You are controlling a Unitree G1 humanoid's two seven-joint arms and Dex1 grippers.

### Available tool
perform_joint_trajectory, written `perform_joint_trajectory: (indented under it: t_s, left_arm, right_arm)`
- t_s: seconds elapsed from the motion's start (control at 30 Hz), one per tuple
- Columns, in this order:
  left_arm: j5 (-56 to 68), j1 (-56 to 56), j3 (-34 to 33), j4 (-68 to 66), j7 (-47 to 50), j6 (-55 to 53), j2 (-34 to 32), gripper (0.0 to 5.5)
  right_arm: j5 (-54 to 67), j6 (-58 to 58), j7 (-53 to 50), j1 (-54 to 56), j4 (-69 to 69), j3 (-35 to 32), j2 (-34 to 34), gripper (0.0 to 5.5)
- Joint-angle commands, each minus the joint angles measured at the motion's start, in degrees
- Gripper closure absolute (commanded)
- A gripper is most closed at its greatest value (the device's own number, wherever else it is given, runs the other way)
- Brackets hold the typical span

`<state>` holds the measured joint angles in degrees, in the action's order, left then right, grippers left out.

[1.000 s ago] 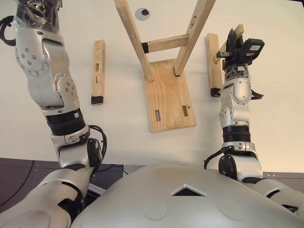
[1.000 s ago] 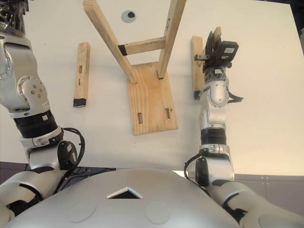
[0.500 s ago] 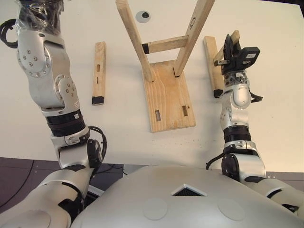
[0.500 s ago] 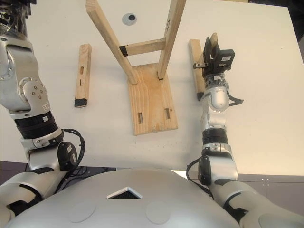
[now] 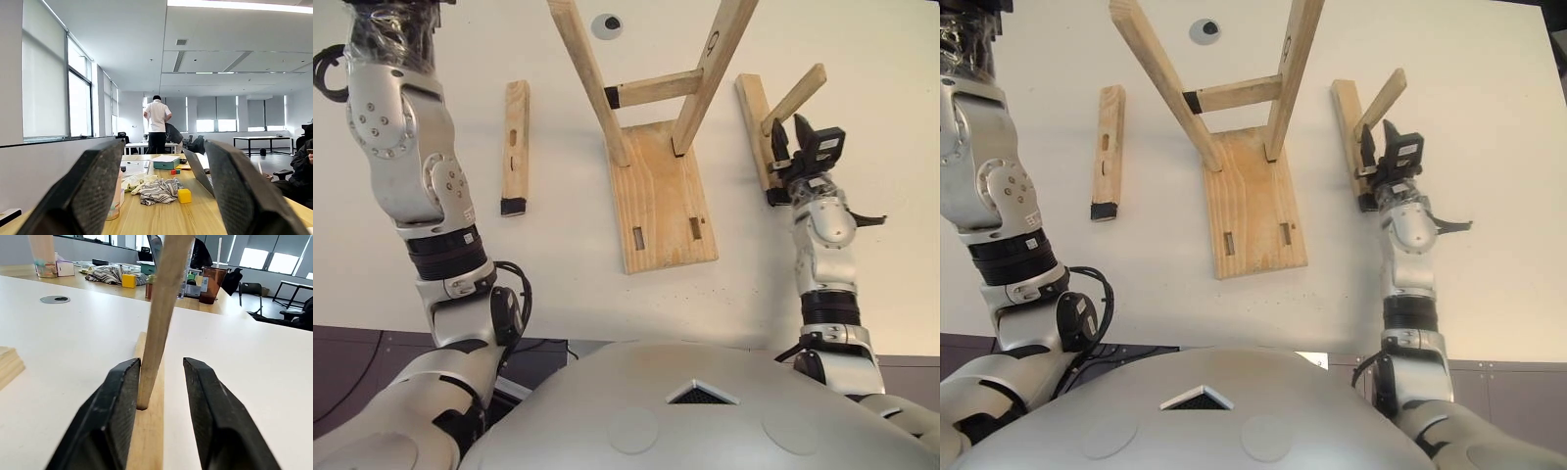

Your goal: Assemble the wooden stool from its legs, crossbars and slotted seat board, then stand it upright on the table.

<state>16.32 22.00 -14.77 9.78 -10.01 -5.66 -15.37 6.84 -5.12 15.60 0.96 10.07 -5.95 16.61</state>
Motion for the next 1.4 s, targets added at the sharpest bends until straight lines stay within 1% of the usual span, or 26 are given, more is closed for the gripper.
perform_joint_trajectory:
  t_s: [0.03, 0.07, 0.13, 0.17, 0.2, 0.23, 0.27, 0.37, 0.43, 0.47, 0.57, 0.67, 0.7, 0.8, 0.9, 0.93, 0.97, 1.03, 1.1, 1.13, 1.17, 1.23, 1.37, 1.4]
  left_arm:
    - [-0.8, -2.1, -0.6, 1.7, 1.4, 0.3, 0.3, 2.53]
    - [-0.8, -2.6, -0.6, 2.1, 1.7, 0.3, 0.4, 2.53]
    - [-1.0, -3.4, -0.5, 2.9, 2.3, 0.3, 0.7, 2.53]
    - [-1.0, -3.6, -0.4, 3.1, 2.5, 0.3, 0.7, 2.53]
    - [-1.0, -3.7, -0.3, 3.3, 2.7, 0.3, 0.9, 2.53]
    - [-1.1, -3.8, -0.2, 3.4, 2.7, 0.3, 1.0, 2.53]
    - [-1.1, -3.9, -0.1, 3.4, 2.8, 0.4, 1.1, 2.53]
    - [-1.1, -3.9, 0.0, 3.2, 2.8, 0.4, 1.2, 2.53]
    - [-0.8, -3.8, 0.3, 3.0, 2.5, 0.2, 1.3, 2.53]
    - [-0.8, -3.7, 0.5, 2.9, 2.3, 0.2, 1.3, 2.53]
    - [-0.6, -3.5, 0.8, 2.6, 1.9, 0.2, 1.5, 2.53]
    - [0.2, -3.6, 0.8, 2.8, 1.6, -0.6, 1.7, 2.53]
    - [1.5, -3.6, 0.8, 3.3, 1.1, -1.7, 1.9, 2.53]
    - [9.6, -3.4, 3.1, 7.8, -2.4, -10.9, 1.5, 2.53]
    - [26.8, -2.3, 4.9, 14.4, -4.6, -25.1, 2.1, 2.53]
    - [32.4, -2.0, 5.1, 15.3, -4.8, -28.6, 2.8, 2.34]
    - [36.4, -1.8, 5.0, 15.4, -4.6, -31.1, 3.3, 2.27]
    - [43.4, -1.3, 5.0, 14.9, -4.2, -35.1, 3.8, 1.94]
    - [49.2, -0.5, 4.7, 13.3, -3.4, -37.8, 4.5, 1.59]
    - [51.4, 0.0, 4.5, 12.6, -2.9, -38.6, 4.8, 1.33]
    - [55.0, 1.1, 4.1, 11.7, -1.7, -39.2, 5.7, 1.20]
    - [60.5, 3.3, 3.8, 10.2, 0.3, -40.0, 6.9, 0.79]
    - [68.6, 9.1, 4.5, 4.9, 2.7, -41.7, 8.3, 0.16]
    - [70.1, 10.4, 4.6, 3.4, 2.7, -42.1, 8.4, 0.12]
  right_arm:
    - [1.7, 18.7, 3.5, -4.4, -12.9, 0.5, 5.4, 3.15]
    - [2.6, 24.2, 4.5, -4.8, -15.9, 0.8, 6.6, 2.88]
    - [2.5, 31.8, 5.4, -4.8, -19.1, 1.2, 8.3, 2.53]
    - [2.5, 34.3, 5.6, -4.8, -19.8, 1.2, 8.7, 2.44]
    - [2.3, 36.1, 5.8, -4.9, -20.2, 1.4, 9.1, 2.18]
    - [2.0, 37.7, 6.0, -5.2, -20.5, 1.8, 9.4, 2.07]
    - [1.3, 38.9, 6.2, -5.6, -20.8, 2.4, 9.7, 1.84]
    - [-0.2, 41.6, 7.0, -5.7, -20.3, 4.6, 11.2, 1.84]
    - [-0.7, 42.7, 8.4, -5.1, -20.1, 5.7, 11.9, 2.25]
    - [-0.7, 43.1, 8.9, -4.8, -20.2, 6.0, 12.2, 2.37]
    - [0.0, 44.6, 9.7, -3.3, -20.4, 5.6, 12.8, 2.99]
    - [1.2, 46.3, 10.3, -1.7, -20.2, 4.0, 12.6, 3.33]
    - [2.5, 47.3, 10.4, -0.5, -19.8, 2.5, 12.0, 3.39]
    - [10.0, 50.7, 9.2, 6.5, -18.0, -6.4, 8.1, 3.40]
    - [16.5, 50.3, 9.2, 15.7, -15.9, -12.7, 7.7, 3.48]
    - [18.9, 50.1, 10.3, 19.7, -15.3, -14.2, 8.6, 3.48]
    - [20.7, 50.2, 11.1, 23.1, -14.5, -15.1, 9.3, 3.48]
    - [25.2, 51.5, 13.7, 30.2, -12.6, -17.3, 11.5, 3.48]
    - [30.8, 54.6, 15.6, 36.2, -10.6, -20.0, 13.2, 3.48]
    - [33.0, 55.9, 16.2, 38.1, -9.9, -20.8, 13.7, 3.48]
    - [37.0, 58.6, 17.3, 39.7, -10.1, -22.1, 14.2, 3.48]
    - [43.7, 63.2, 18.8, 41.3, -10.9, -23.9, 14.6, 3.48]
    - [57.1, 73.5, 23.4, 39.8, -14.3, -24.3, 16.3, 3.48]
    - [59.5, 75.2, 23.8, 39.5, -15.0, -24.1, 16.3, 3.48]
